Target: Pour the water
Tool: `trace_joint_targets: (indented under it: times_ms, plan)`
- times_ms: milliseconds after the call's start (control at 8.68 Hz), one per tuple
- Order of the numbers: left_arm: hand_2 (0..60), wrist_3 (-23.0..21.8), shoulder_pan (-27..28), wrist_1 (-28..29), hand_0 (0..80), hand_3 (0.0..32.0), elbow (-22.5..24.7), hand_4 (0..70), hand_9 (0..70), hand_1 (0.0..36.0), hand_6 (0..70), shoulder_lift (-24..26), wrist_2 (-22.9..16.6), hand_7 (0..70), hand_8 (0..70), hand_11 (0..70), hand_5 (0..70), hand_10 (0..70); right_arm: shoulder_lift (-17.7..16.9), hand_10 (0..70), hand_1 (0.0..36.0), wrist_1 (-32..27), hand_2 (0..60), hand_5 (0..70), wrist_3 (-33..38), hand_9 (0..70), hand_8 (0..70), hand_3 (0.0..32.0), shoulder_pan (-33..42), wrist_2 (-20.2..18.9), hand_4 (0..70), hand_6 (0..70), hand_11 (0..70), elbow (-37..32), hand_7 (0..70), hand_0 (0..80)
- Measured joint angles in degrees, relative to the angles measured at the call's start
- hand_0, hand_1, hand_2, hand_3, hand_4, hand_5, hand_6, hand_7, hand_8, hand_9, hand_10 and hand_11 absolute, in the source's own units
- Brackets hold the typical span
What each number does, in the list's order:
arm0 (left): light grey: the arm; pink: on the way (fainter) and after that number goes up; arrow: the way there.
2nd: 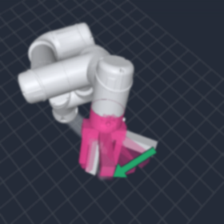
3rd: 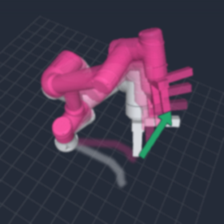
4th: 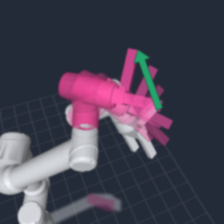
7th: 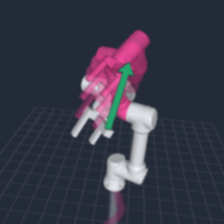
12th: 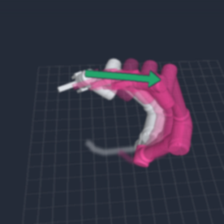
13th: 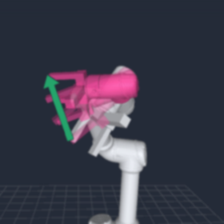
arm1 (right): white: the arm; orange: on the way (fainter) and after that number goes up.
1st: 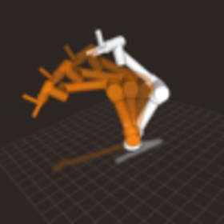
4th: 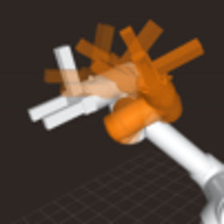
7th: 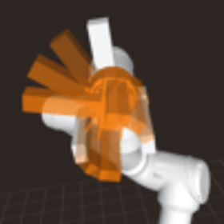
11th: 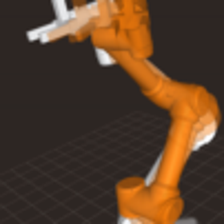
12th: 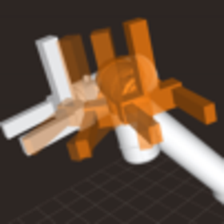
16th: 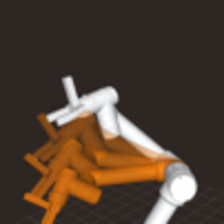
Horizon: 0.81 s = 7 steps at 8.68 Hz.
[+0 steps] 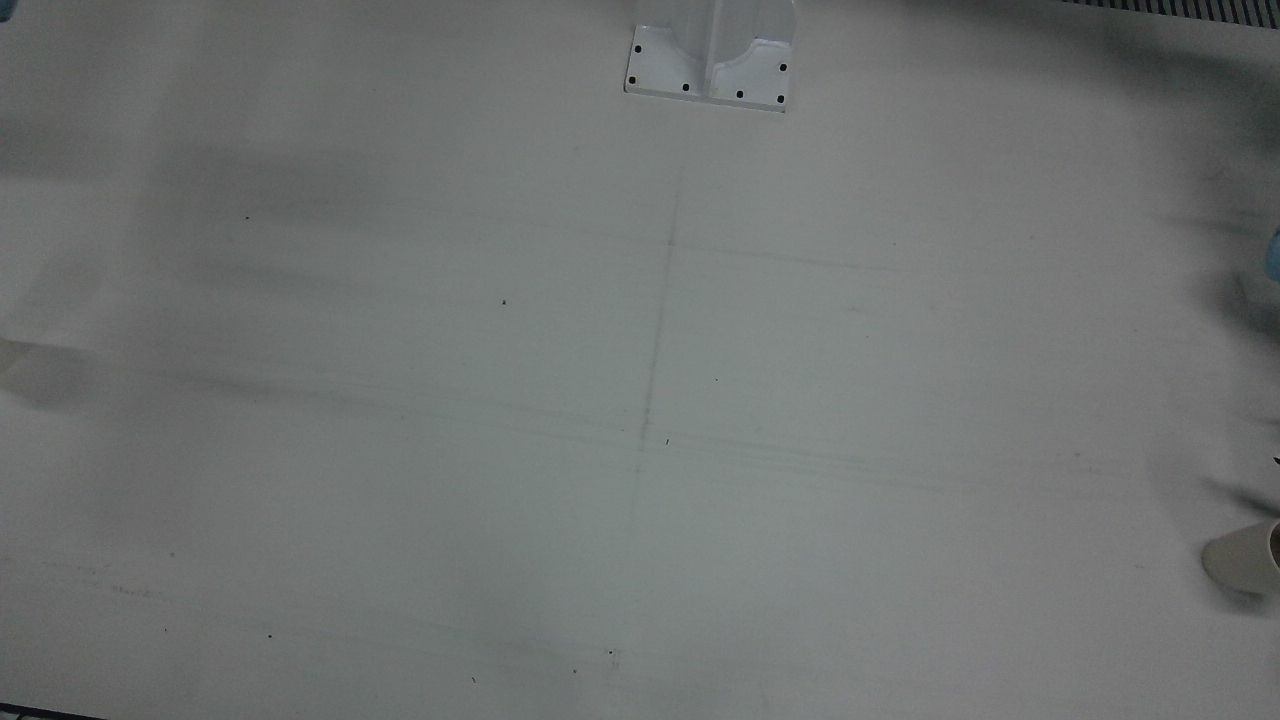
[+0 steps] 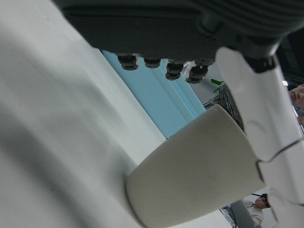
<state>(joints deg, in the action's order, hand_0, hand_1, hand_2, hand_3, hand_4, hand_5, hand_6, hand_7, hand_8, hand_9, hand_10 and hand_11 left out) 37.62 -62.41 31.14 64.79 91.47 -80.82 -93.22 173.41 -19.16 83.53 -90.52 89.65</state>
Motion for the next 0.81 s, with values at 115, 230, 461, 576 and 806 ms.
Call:
trace_joint_targets:
  times_ms: [115, 230, 461, 576, 806]
  plan:
    - [2.3, 0.37, 0.68, 0.07, 48.4, 0.0, -0.02, 11.9, 0.5, 11.0, 2.1, 0.28, 1.12, 5.0, 0.2, 3.4, 0.0, 1.2, -0.01, 0.0, 16.6, 0.00, 5.8, 8.5, 0.00, 0.0, 0.0, 0.0, 0.09, -0.03, 2.4, 0.0, 0.0, 0.00, 0.9, 49.2]
    - [1.7, 0.52, 1.39, 0.11, 48.4, 1.0, 0.00, 11.8, 0.4, 10.9, 1.9, 0.41, 2.21, 4.9, 0.0, 3.2, 0.0, 1.1, -0.02, 0.0, 16.6, 0.00, 5.8, 8.6, 0.00, 0.0, 0.0, 0.0, 0.16, -0.09, 2.3, 0.0, 0.0, 0.00, 0.8, 49.2]
    - [2.5, 0.60, 2.55, 0.14, 48.5, 0.8, 0.05, 12.1, 0.4, 11.0, 2.2, 0.58, 3.43, 5.3, 0.0, 3.3, 0.0, 1.2, -0.21, 0.0, 16.6, 0.00, 5.6, 8.5, 0.00, 0.0, 0.0, 0.0, 0.25, -0.14, 2.2, 0.0, 0.0, -0.06, 0.5, 49.3]
    - [2.5, 0.64, 2.92, 0.12, 48.4, 0.4, 0.10, 12.3, 0.5, 11.0, 2.3, 0.69, 3.75, 5.4, 0.0, 3.4, 0.0, 1.3, -0.34, 0.0, 16.4, 0.00, 5.5, 8.4, 0.00, 0.0, 0.0, 0.0, 0.32, -0.14, 2.1, 0.0, 0.0, -0.07, 0.3, 49.3]
    - [4.0, 0.69, 3.42, -0.05, 48.7, 0.0, 0.11, 12.9, 0.5, 11.6, 2.7, 1.22, 4.30, 5.9, 0.0, 3.5, 0.0, 1.3, -0.75, 0.0, 16.4, -0.03, 5.5, 8.6, 0.00, 0.0, 0.0, 0.0, 0.51, -0.23, 2.1, 0.0, 0.0, -0.09, 0.2, 49.3]
